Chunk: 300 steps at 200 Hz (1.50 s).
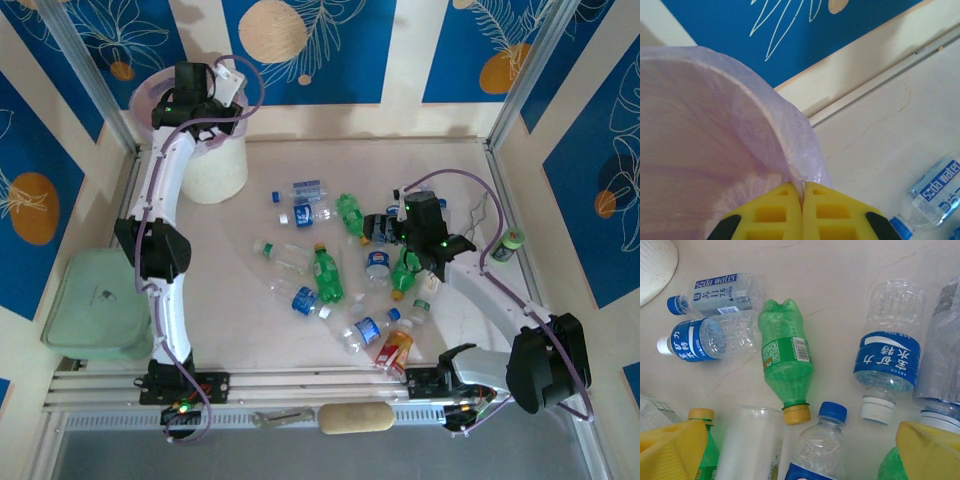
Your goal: Put the plastic bottles in the bin
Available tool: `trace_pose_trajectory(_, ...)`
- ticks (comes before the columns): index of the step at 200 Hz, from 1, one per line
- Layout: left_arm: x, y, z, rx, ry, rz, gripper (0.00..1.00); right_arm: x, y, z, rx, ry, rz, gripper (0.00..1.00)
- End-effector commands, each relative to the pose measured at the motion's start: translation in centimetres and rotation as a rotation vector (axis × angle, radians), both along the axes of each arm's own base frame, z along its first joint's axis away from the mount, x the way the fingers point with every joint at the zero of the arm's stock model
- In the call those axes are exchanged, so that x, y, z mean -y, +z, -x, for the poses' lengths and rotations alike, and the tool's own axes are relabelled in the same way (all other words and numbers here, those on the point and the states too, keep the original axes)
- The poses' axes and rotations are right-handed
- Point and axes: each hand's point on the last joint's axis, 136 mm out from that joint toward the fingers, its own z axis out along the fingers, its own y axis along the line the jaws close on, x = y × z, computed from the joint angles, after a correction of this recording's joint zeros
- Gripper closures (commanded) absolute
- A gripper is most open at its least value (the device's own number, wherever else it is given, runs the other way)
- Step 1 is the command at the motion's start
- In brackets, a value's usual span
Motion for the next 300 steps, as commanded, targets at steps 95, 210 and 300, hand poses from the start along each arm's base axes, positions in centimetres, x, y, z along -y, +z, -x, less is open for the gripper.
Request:
trace_pose_trajectory(95,6.1,2.1,6.7,-0.072,-0.009,0.011,1.00,-0.6,0.1,0.1,-0.014,0.008,-0.039,0.02)
trace_pose_trajectory(210,5.3,5.7,9.3,0.014,0.100,0.095,0.00,-3.3,-2.5,4.4,-0.296,0.008,-0.037,0.08)
trace_pose_trajectory(300,4.0,4.0,20.0,0.108,0.070,0.439,0.00,-7.0,-5.9,8.1,-0.523,-0.048,0.120,0.12)
